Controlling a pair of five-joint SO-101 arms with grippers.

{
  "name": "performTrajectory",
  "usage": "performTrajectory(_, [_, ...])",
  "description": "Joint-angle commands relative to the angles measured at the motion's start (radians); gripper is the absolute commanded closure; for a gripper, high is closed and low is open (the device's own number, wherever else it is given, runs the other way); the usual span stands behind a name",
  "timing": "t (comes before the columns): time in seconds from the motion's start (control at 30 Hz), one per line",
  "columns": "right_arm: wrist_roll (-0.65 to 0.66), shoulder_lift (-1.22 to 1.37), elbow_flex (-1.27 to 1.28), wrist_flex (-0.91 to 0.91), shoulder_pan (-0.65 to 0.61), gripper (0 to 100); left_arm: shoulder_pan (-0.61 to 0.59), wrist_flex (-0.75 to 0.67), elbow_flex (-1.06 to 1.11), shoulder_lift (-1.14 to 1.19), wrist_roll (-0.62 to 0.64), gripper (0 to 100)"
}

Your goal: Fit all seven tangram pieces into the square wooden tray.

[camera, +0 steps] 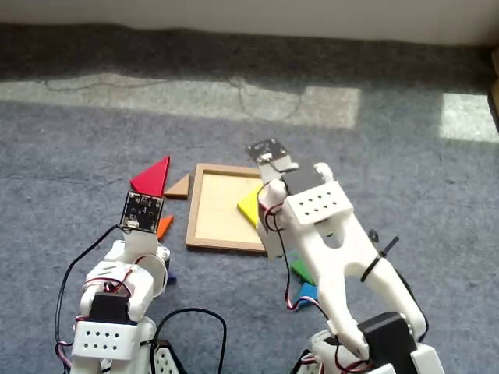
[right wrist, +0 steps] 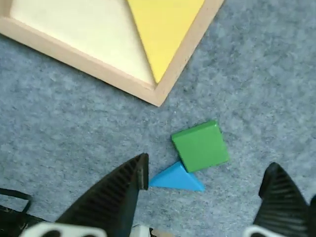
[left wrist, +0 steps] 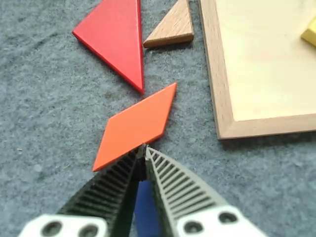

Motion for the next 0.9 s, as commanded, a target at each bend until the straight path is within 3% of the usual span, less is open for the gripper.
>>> performTrajectory(0.0, [0.092,-0.067,0.116,-0.096,0.048,65.6,-0.010,0.006,0.027,-0.008,0.006,99])
performTrajectory(0.4, [0.140,-0.064,0.225,-0.174,0.070,65.6,-0.010,0.006,0.027,-0.008,0.006,99])
performTrajectory(0.53, [0.222,-0.064,0.268,-0.191,0.071,65.6,-0.010,0.006,0.027,-0.008,0.006,99])
performTrajectory(0.87, [0.249,-0.062,0.409,-0.372,0.074,65.6,-0.010,0.006,0.027,-0.008,0.006,99])
